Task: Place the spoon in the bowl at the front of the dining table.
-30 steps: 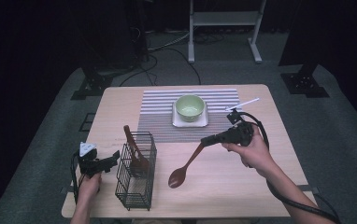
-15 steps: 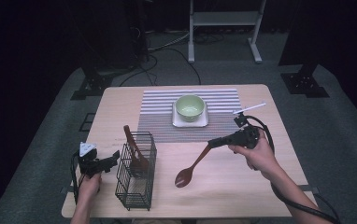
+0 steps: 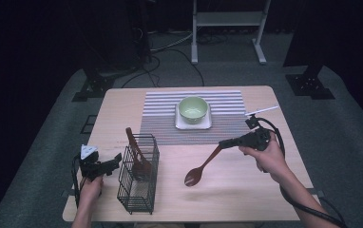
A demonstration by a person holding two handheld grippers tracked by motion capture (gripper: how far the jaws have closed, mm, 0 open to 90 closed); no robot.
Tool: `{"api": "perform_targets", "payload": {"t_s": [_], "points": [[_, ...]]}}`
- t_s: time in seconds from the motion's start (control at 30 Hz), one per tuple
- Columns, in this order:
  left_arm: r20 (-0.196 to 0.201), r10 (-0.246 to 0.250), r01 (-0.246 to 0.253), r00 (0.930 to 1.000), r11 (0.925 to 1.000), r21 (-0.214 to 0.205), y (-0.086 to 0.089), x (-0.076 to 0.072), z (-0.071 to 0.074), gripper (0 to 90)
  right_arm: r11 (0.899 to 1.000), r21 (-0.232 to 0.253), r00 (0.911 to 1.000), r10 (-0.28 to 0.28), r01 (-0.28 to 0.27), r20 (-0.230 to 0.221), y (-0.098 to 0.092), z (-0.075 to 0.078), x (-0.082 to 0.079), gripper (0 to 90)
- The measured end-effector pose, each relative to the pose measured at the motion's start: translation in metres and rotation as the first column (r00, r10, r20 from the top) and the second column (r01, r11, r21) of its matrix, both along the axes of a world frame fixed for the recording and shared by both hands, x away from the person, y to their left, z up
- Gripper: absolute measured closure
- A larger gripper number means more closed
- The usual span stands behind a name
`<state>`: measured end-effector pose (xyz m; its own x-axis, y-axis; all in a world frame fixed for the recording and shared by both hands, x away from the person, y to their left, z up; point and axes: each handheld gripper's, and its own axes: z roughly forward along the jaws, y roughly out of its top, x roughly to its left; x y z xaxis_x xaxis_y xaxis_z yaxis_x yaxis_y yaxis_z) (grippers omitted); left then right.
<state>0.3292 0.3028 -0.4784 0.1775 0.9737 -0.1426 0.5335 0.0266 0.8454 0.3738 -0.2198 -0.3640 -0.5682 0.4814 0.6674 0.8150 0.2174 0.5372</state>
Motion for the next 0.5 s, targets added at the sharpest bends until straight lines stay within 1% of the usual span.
{"api": "perform_targets", "payload": {"t_s": [0.2,0.5], "points": [[0.0,-0.002,0.002,1.0,1.0,0.004,0.0,0.0,0.0,0.0,1.0,-0.008,0.9997,-0.024,0.024,-0.002,-0.006,-0.001,0.002,83.5],[0.0,0.001,-0.001,1.0,1.0,-0.004,0.0,0.0,0.0,0.0,0.998,-0.01,0.9985,-0.055,0.055,0.004,-0.014,-0.001,0.006,83.5]]}}
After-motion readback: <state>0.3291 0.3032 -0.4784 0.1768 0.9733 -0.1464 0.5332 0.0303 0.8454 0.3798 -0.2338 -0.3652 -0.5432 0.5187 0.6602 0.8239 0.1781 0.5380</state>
